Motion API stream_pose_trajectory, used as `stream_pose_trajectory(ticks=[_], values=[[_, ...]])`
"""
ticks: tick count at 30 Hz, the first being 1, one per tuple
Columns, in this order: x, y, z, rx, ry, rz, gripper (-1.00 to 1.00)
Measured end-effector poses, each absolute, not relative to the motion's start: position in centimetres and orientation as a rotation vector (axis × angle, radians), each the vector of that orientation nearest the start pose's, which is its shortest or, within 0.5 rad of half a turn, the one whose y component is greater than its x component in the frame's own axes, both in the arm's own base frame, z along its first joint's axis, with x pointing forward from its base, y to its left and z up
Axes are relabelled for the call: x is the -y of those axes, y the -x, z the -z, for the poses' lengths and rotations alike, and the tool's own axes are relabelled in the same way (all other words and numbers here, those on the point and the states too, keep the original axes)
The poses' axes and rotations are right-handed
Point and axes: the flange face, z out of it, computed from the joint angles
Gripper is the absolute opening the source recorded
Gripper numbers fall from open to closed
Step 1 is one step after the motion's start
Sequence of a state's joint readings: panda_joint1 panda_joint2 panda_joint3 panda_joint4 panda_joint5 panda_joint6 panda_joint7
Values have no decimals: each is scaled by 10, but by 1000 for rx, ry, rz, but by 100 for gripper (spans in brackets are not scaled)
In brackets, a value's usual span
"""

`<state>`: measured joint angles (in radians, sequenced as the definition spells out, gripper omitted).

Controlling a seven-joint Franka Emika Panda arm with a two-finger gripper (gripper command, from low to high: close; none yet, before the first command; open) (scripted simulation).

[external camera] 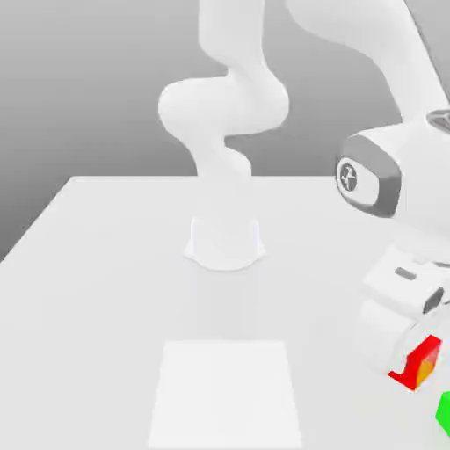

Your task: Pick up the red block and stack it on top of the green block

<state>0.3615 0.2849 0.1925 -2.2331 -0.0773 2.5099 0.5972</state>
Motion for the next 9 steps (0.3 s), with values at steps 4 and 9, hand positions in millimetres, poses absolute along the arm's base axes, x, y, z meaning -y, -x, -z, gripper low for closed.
stream_pose_trajectory(ticks=[4, 9], values=[[-325, -462, -209, 90, 3139, -2, -100], [-326, -461, -193, 93, 3139, -2, 100]])
